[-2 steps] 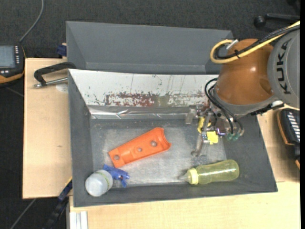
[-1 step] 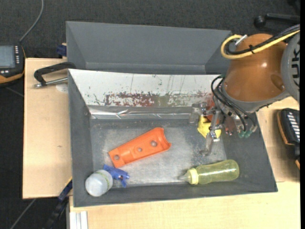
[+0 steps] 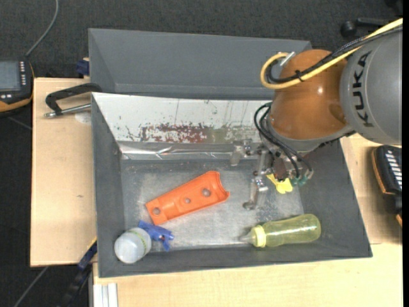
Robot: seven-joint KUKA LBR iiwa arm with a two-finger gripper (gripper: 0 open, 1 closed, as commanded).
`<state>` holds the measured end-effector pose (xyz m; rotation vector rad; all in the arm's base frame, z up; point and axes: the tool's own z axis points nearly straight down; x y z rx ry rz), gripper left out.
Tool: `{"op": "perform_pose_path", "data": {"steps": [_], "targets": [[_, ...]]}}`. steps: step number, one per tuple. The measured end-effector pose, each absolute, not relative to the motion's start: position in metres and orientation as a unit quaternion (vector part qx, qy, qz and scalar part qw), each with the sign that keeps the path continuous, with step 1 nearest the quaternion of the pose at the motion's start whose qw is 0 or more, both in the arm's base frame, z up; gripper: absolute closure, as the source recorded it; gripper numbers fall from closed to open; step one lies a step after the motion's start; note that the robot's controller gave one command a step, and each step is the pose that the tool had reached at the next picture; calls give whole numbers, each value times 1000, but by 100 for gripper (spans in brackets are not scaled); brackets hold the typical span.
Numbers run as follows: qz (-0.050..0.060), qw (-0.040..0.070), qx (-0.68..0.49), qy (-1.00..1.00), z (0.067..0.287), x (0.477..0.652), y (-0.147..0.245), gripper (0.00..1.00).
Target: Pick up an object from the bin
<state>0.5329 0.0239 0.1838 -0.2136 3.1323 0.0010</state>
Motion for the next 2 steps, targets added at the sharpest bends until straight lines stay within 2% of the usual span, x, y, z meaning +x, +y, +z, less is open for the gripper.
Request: {"op": "perform_pose_path", "data": {"steps": [1,2], "targets": [[3,0,-96,995,157,528,49,0],[1,4,-116,993,130,545,86,0]]}}
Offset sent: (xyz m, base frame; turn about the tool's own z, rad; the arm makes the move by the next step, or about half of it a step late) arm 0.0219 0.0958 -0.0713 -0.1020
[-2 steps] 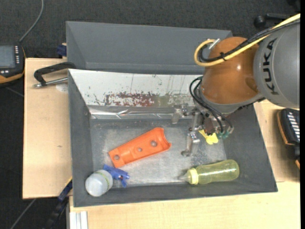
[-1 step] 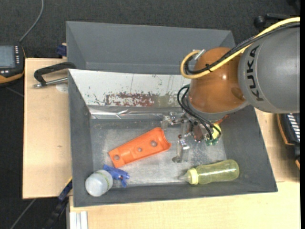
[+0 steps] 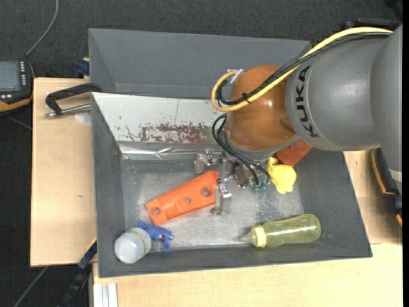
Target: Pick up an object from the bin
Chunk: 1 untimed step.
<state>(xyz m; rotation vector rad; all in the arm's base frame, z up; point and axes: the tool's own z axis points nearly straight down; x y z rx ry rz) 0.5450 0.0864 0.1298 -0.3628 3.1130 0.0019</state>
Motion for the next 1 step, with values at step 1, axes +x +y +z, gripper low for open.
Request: {"op": "perform_pose_path", "data": {"steps": [1], "targets": [[2,7,-122,993,119,548,107,0]]}}
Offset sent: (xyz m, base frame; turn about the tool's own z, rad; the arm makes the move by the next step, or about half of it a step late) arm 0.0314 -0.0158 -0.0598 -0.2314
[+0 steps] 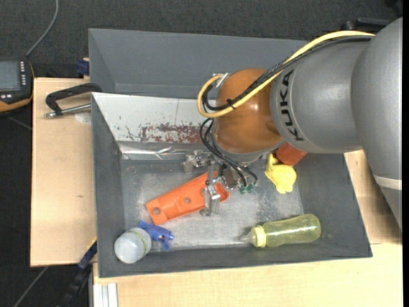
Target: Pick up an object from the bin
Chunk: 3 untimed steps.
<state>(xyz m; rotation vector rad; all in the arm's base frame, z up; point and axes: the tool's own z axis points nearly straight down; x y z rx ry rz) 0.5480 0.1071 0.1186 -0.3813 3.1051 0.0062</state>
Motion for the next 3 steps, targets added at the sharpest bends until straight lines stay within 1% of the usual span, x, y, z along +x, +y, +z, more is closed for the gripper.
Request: {"op": "perform_pose_path", "data": {"steps": [1,2,3], "targets": [[1,7,-229,973,71,578,71,100],[1,7,-229,973,71,578,71,100],[1,9,-238,971,73,594,74,100]]}}
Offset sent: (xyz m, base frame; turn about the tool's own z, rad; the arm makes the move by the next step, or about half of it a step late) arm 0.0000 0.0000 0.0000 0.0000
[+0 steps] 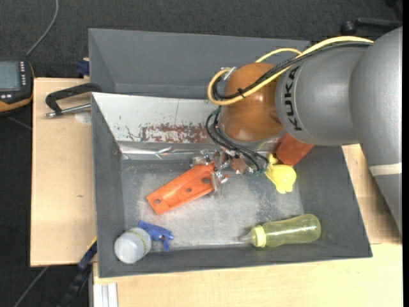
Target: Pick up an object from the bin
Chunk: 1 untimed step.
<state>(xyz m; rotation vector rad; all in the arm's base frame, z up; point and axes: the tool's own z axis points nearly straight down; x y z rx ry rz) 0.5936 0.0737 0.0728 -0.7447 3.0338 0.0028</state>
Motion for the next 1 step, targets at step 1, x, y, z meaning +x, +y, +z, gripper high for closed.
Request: {"op": "perform_pose_path", "data": {"steps": [1], "targets": [[1,8,-241,970,79,586,73,100]]}}
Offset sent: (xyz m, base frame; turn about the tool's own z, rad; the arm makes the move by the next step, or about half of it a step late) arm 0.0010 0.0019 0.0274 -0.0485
